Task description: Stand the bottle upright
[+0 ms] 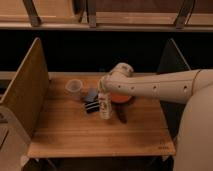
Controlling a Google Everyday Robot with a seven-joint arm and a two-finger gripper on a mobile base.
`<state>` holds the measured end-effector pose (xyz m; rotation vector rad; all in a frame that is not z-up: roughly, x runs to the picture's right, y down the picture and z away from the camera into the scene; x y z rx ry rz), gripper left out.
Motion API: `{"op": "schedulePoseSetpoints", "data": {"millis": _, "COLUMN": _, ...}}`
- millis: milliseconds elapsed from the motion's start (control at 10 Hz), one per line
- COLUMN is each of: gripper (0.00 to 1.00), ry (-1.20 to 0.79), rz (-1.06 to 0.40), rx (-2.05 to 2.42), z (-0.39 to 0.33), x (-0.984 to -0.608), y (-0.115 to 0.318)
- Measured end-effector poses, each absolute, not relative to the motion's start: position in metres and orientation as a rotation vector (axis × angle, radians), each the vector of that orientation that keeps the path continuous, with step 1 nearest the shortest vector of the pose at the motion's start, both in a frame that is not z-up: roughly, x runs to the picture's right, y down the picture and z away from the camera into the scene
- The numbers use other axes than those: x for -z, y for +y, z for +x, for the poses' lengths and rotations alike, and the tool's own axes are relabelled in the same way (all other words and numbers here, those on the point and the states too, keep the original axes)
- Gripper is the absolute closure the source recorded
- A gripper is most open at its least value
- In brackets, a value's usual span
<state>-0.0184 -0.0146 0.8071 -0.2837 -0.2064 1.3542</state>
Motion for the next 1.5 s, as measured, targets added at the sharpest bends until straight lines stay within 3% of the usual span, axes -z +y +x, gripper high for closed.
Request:
{"op": "schedulePoseSetpoints", "data": {"millis": 700, "gripper": 1.0, "ry": -0.402, "rz": -0.286, "rx": -1.298, "z": -0.039, "x": -0.826, "y": -0.038}}
{"op": "schedulePoseSetpoints", "data": {"millis": 1500, "gripper": 1.0, "ry": -0.577, "rz": -0.322, "rx": -1.172, "z": -0.064, "x": -0.817, "y": -0.015}}
